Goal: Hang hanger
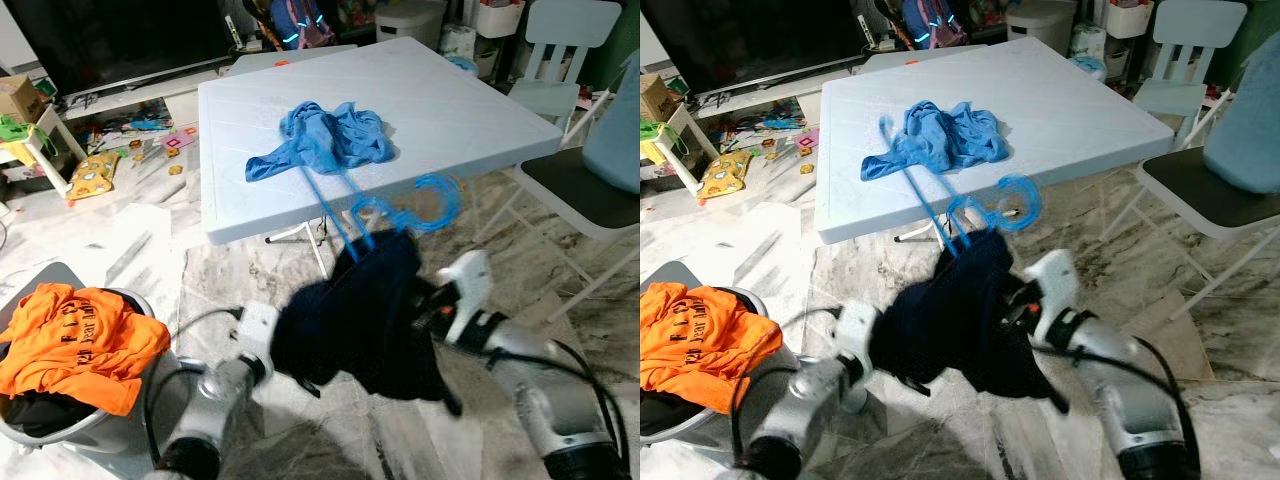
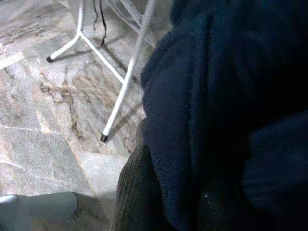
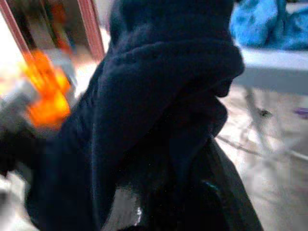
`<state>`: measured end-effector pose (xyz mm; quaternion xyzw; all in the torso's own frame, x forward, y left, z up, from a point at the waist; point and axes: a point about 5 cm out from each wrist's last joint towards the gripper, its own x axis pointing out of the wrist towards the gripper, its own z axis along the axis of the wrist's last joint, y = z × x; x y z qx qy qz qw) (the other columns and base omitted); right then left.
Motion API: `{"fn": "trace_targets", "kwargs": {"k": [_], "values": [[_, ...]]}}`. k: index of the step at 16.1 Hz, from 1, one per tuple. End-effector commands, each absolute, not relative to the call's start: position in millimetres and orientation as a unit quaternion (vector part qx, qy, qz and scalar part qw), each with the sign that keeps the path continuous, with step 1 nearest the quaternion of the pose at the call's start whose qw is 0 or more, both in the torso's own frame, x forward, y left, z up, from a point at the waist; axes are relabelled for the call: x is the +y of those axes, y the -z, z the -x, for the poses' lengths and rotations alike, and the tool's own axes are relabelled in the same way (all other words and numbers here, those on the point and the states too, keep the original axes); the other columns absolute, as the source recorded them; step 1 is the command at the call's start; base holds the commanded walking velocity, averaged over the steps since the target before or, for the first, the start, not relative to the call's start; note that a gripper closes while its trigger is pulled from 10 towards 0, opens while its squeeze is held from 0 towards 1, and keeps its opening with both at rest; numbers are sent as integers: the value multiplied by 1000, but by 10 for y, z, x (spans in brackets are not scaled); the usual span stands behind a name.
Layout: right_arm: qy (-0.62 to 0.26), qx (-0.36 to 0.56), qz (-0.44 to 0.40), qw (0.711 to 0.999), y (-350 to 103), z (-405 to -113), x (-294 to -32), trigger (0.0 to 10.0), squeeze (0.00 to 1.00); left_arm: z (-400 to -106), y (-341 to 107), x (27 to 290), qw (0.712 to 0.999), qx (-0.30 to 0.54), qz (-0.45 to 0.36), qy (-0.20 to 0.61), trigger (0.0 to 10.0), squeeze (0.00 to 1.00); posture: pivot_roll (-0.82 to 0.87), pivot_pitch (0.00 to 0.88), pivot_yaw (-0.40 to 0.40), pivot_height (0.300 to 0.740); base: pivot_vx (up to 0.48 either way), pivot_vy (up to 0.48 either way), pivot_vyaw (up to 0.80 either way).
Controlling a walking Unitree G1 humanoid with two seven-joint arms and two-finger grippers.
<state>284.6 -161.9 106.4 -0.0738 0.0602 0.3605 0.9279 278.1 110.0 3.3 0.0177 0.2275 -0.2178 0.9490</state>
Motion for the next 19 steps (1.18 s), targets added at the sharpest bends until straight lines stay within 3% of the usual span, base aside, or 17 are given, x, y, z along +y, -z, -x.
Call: {"fn": "trace_targets", "kwargs": {"k": [1, 2, 8, 11, 16, 19], "values": [[-358, 64, 126, 923, -1036, -2868, -1606, 10000, 0, -2792, -55, 1178, 950, 224, -32, 215, 10000, 439, -133, 0, 128, 740, 0, 0, 0], [-349, 74, 150, 922, -996, -2879, -1642, 10000, 0, -2784, -81, 1172, 947, 213, -42, 235, 10000, 1000, -132, 0, 128, 740, 0, 0, 0], [-358, 100, 319, 872, -934, -2903, -1977, 10000, 0, -2561, -173, 1330, 923, 135, -124, 339, 10000, 1000, -138, 0, 142, 740, 0, 0, 0], [-425, 142, 394, 802, -823, -2846, -2093, 10000, 0, -2401, -216, 1278, 901, 100, -122, 403, 10000, 1000, -129, 0, 140, 740, 0, 0, 0], [-493, 145, 406, 756, -847, -2860, -2083, 10000, 0, -2459, -220, 1172, 904, 77, -103, 408, 10000, 1000, -116, 0, 120, 740, 0, 0, 0], [-546, 167, 404, 715, -861, -2777, -2140, 10000, 0, -2575, -263, 964, 900, 65, -112, 417, 10000, 1000, -116, 0, 118, 740, 0, 0, 0]]}}
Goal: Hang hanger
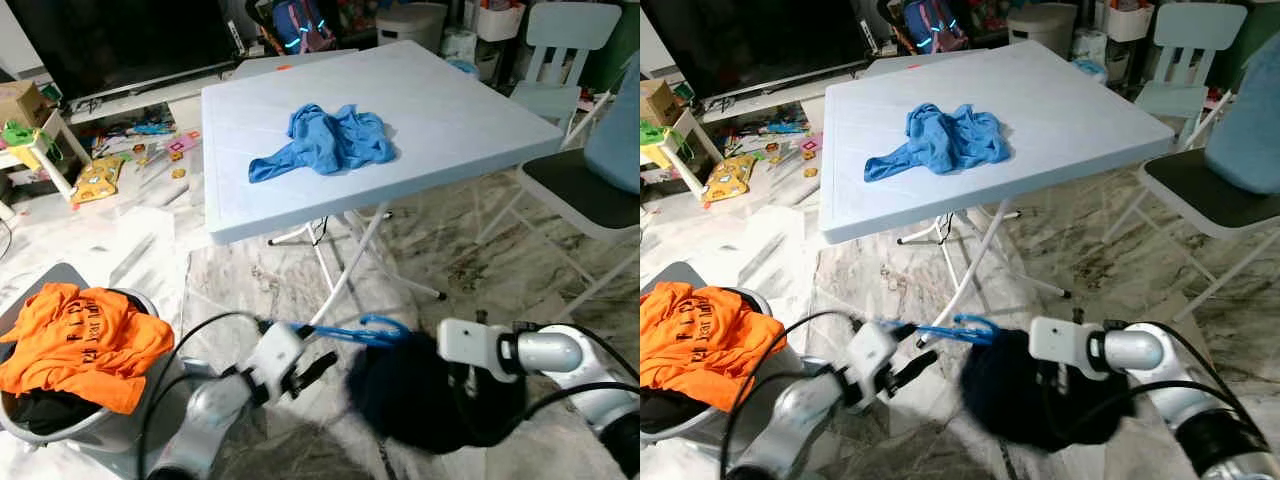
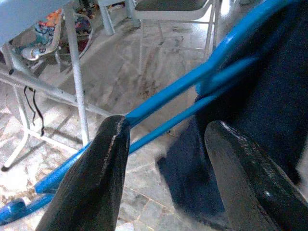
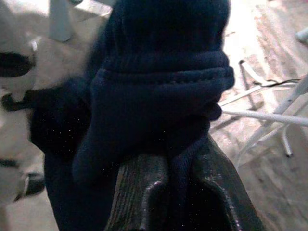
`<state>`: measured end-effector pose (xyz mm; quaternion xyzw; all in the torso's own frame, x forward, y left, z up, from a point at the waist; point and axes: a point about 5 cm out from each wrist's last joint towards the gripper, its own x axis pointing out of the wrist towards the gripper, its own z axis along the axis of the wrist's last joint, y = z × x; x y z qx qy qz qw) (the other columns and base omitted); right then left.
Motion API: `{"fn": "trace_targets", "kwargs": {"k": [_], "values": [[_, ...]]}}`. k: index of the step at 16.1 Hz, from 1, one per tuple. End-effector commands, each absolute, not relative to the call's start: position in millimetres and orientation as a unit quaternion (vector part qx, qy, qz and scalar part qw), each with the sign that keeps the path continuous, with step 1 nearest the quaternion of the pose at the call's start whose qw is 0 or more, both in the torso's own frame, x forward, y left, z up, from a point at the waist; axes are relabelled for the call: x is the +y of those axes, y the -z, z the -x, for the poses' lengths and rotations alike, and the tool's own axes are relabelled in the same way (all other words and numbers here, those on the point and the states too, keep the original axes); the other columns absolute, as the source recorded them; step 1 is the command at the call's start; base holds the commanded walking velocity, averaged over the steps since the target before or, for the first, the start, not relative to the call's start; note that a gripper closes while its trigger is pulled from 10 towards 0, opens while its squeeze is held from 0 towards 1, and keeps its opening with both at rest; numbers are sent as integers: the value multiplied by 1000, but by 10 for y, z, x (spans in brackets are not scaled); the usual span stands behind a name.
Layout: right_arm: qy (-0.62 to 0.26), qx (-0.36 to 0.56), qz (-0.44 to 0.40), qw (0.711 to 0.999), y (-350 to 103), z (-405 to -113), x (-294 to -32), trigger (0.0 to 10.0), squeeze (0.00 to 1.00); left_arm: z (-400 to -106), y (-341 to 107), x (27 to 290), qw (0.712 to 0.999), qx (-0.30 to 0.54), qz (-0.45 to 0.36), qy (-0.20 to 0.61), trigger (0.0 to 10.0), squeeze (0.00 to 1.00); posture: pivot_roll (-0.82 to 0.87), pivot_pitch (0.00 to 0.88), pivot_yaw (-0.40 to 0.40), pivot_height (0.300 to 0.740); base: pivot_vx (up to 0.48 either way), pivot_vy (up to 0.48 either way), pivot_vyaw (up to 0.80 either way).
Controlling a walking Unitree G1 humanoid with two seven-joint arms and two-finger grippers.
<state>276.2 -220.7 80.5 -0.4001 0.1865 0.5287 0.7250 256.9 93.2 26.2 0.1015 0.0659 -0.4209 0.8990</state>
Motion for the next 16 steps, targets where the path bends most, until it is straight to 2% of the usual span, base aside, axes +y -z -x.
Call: {"fn": "trace_targets", "kwargs": {"k": [1, 4, 7, 10, 11, 16], "values": [[-557, 171, 403, 706, -861, -2751, -2163, 10000, 0, -2590, -264, 935, 895, 64, -118, 424, 10000, 1000, -117, 0, 119, 740, 0, 0, 0], [-568, 181, 412, 689, -868, -2746, -2228, 10000, 0, -2643, -256, 887, 882, 74, -126, 447, 10000, 1000, -120, 0, 122, 740, 0, 0, 0], [-558, 180, 426, 689, -875, -2800, -2236, 10000, 0, -2683, -232, 869, 872, 89, -137, 461, 10000, 1000, -124, 0, 125, 740, 0, 0, 0], [-466, 140, 449, 749, -897, -3061, -2130, 10000, 0, -2705, -167, 830, 871, 119, -128, 459, 10000, 1000, -125, 0, 125, 740, 0, 0, 0], [-462, 137, 447, 754, -897, -3074, -2113, 10000, 0, -2706, -165, 822, 872, 119, -125, 457, 10000, 1000, -125, 0, 124, 740, 0, 0, 0], [-477, 175, 466, 724, -752, -3014, -2184, 10000, 0, -2703, -184, 781, 862, 108, -130, 478, 10000, 1000, -125, 0, 121, 740, 0, 0, 0]]}}
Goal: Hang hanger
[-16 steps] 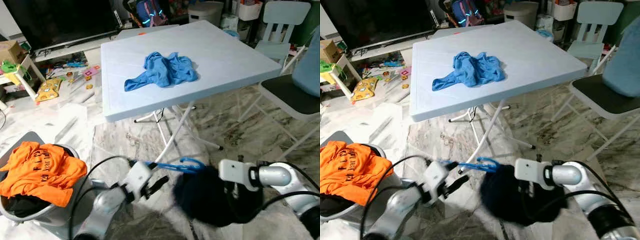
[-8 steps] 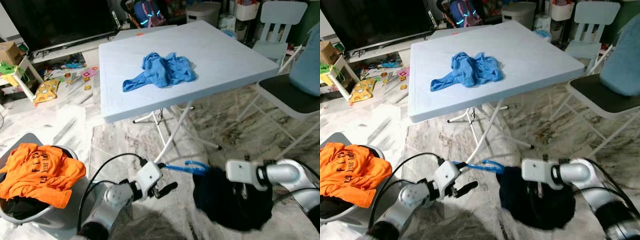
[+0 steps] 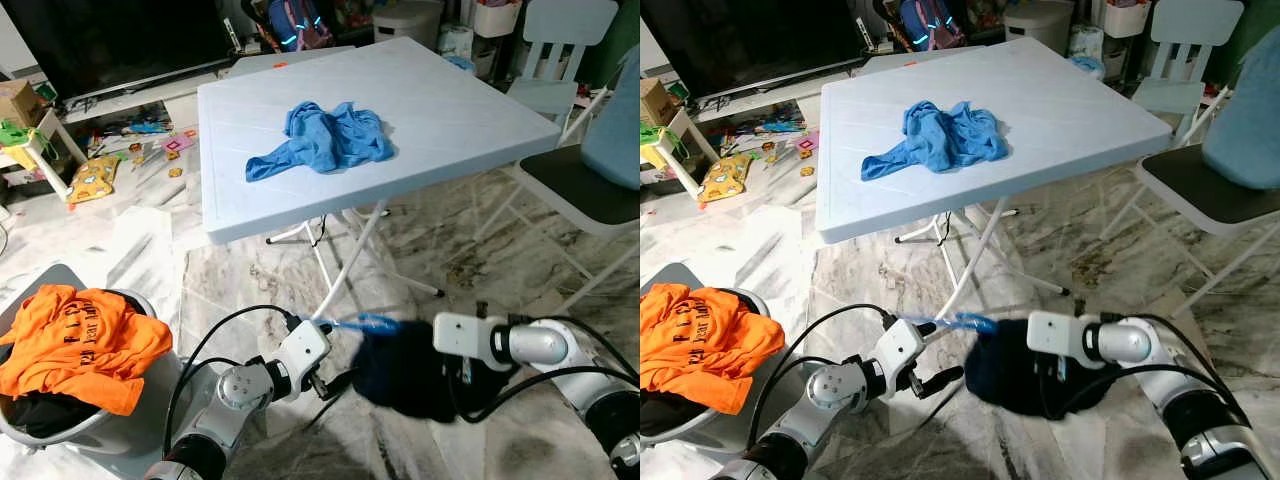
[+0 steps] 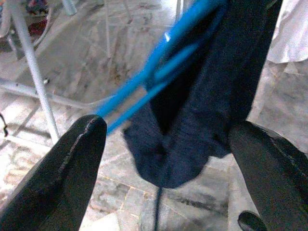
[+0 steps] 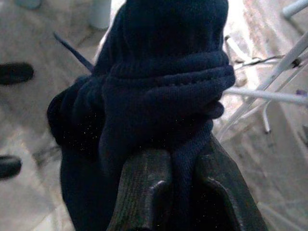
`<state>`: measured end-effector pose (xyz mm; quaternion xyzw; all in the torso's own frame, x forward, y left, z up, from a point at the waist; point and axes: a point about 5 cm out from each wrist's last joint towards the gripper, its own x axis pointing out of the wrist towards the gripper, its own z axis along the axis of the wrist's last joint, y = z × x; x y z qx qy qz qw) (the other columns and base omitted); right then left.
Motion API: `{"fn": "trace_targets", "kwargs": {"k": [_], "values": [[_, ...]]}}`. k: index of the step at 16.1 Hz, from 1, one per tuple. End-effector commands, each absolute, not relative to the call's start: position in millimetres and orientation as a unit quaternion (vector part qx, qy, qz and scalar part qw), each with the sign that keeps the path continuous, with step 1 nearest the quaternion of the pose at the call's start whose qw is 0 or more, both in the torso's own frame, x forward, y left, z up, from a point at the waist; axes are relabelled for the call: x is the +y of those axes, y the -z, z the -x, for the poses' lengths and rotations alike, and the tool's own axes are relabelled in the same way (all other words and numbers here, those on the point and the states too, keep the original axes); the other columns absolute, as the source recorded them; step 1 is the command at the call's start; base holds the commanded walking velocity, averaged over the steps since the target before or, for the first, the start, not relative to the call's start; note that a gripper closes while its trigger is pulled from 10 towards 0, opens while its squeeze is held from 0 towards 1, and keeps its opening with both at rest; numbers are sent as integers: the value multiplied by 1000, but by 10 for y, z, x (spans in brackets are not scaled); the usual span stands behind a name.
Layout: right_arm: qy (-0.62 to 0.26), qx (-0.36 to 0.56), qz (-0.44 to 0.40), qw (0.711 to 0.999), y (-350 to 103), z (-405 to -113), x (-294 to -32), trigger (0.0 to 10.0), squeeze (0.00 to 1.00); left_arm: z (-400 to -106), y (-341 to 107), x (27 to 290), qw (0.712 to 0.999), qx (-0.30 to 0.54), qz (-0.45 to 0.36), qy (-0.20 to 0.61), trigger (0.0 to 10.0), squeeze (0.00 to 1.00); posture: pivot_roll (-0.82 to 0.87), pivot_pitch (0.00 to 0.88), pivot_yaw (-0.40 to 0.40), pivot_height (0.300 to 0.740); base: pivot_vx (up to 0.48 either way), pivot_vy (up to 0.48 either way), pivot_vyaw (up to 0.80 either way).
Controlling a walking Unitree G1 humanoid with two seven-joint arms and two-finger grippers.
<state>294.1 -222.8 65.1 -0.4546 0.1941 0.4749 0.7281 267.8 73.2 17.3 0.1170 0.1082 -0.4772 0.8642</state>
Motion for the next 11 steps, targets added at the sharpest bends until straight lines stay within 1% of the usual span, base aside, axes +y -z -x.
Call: {"fn": "trace_targets", "kwargs": {"k": [1, 3, 4, 5, 6, 7, 8, 9, 10, 11], "values": [[-477, 181, 471, 720, -742, -3012, -2200, 10000, 0, -2708, -190, 777, 861, 108, -128, 480, 10000, 1000, -126, 0, 122, 740, 0, 0, 0], [-473, 192, 476, 716, -689, -3005, -2202, 10000, 0, -2718, -192, 781, 864, 106, -123, 477, 10000, 1000, -127, 0, 122, 740, 0, 0, 0], [-486, 186, 470, 713, -669, -2980, -2170, 10000, 0, -2735, -192, 819, 869, 102, -133, 465, 10000, 1000, -125, 0, 123, 740, 0, 0, 0], [-503, 180, 458, 710, -671, -2949, -2144, 10000, 0, -2731, -222, 956, 871, 90, -144, 461, 10000, 1000, -124, 0, 123, 740, 0, 0, 0], [-523, 172, 440, 710, -714, -2923, -2133, 10000, 0, -2651, -244, 1294, 868, 82, -158, 463, 10000, 1000, -123, 0, 124, 740, 0, 0, 0], [-527, 172, 436, 709, -744, -2922, -2150, 10000, 0, -2600, -211, 1403, 861, 95, -167, 471, 10000, 1000, -123, 0, 124, 740, 0, 0, 0], [-535, 177, 435, 702, -755, -2906, -2175, 10000, 0, -2563, -184, 1432, 851, 103, -176, 484, 10000, 1000, -123, 0, 124, 740, 0, 0, 0], [-552, 181, 440, 684, -760, -2856, -2216, 10000, 0, -2523, -163, 1446, 844, 106, -178, 495, 10000, 835, -123, 0, 124, 740, 0, 0, 0], [-559, 181, 433, 683, -784, -2845, -2234, 10000, 0, -2513, -162, 1432, 838, 108, -178, 504, 10000, 184, -129, 0, 123, 740, 0, 0, 0], [-562, 179, 430, 683, -802, -2844, -2237, 10000, 0, -2505, -167, 1416, 835, 108, -178, 509, 10000, 0, -131, 0, 121, 740, 0, 0, 0]]}}
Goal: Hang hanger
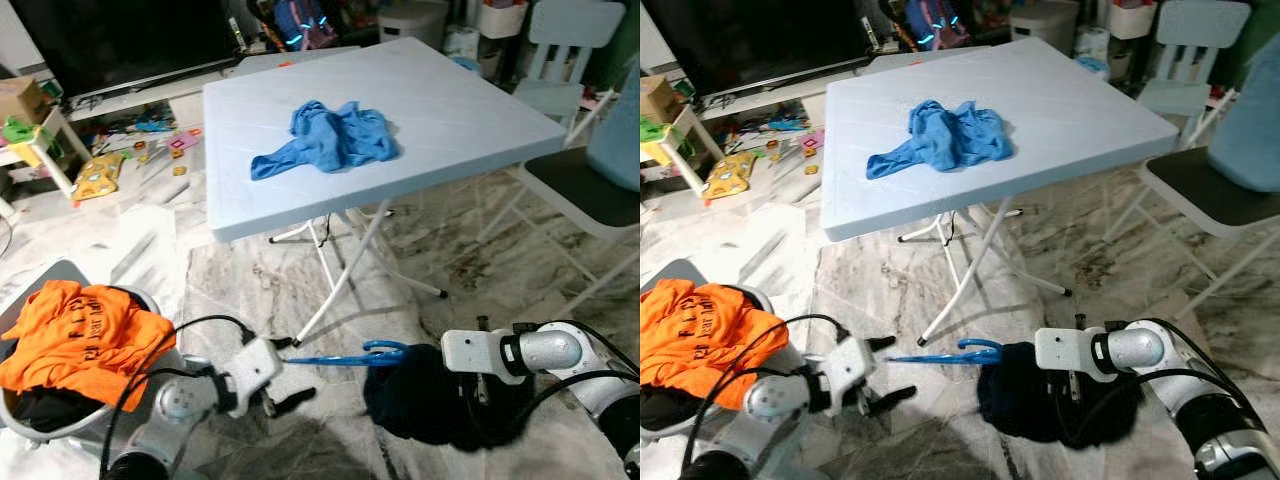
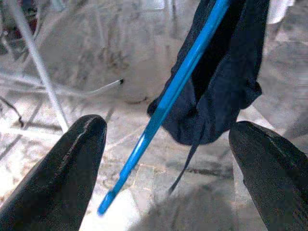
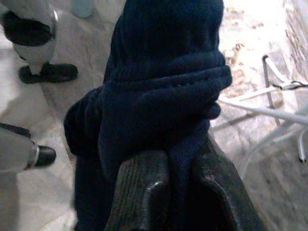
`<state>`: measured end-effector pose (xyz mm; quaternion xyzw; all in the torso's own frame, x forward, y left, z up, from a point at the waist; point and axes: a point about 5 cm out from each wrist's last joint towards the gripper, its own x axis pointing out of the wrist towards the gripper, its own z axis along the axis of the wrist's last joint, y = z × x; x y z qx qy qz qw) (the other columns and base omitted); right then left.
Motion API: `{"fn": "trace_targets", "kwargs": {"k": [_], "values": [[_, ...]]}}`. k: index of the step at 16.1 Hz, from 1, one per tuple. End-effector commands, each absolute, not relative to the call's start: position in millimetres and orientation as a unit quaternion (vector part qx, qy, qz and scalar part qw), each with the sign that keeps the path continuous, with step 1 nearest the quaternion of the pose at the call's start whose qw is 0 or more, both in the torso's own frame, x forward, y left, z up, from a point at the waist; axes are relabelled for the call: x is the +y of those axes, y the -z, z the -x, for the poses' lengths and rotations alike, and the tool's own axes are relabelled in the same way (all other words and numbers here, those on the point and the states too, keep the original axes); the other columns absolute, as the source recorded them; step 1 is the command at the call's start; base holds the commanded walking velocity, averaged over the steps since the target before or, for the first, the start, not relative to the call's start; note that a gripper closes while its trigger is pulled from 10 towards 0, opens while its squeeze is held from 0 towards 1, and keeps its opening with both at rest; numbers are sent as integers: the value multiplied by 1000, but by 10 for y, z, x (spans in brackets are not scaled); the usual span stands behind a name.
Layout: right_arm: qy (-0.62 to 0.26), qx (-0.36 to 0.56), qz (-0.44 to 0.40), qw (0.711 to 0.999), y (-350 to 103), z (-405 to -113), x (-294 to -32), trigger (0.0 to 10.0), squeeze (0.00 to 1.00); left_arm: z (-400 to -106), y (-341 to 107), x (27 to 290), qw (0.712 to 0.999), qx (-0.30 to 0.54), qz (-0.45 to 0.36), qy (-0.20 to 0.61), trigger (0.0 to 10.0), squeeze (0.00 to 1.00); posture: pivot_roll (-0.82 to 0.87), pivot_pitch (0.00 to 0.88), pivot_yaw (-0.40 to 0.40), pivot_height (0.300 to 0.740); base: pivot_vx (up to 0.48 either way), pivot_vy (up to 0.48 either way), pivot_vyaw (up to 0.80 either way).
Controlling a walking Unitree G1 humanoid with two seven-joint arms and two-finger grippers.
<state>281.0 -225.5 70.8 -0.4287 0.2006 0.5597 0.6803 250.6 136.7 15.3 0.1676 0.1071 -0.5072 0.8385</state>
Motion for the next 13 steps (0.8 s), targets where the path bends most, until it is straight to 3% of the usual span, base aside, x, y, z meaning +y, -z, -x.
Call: {"fn": "trace_targets", "kwargs": {"k": [1, 7, 8, 9, 10, 13], "values": [[-567, 176, 428, 682, -822, -2841, -2236, 10000, 0, -2495, -176, 1395, 831, 107, -177, 516, 10000, 0, -131, 0, 121, 740, 0, 0, 0], [-610, 156, 406, 662, -875, -2789, -2092, 10000, 0, -2559, -233, 1220, 818, 86, -175, 541, 10000, 0, -130, 0, 116, 740, 0, 0, 0], [-611, 153, 405, 663, -890, -2798, -2075, 10000, 0, -2585, -251, 1181, 821, 79, -172, 539, 4275, 0, -131, 0, 116, 740, 0, 0, 0], [-613, 150, 404, 662, -904, -2796, -2064, 10000, 0, -2632, -290, 1120, 825, 67, -164, 536, 902, 0, -134, 0, 116, 740, 0, 0, 0], [-614, 150, 403, 662, -909, -2792, -2063, 10000, 0, -2649, -317, 1089, 824, 62, -161, 540, 0, 0, -134, 0, 116, 740, 0, 0, 0], [-607, 146, 403, 669, -921, -2819, -2057, 10000, 0, -2734, -496, 982, 815, 35, -152, 558, 0, 0, -142, 0, 114, 740, 0, 0, 0]]}}
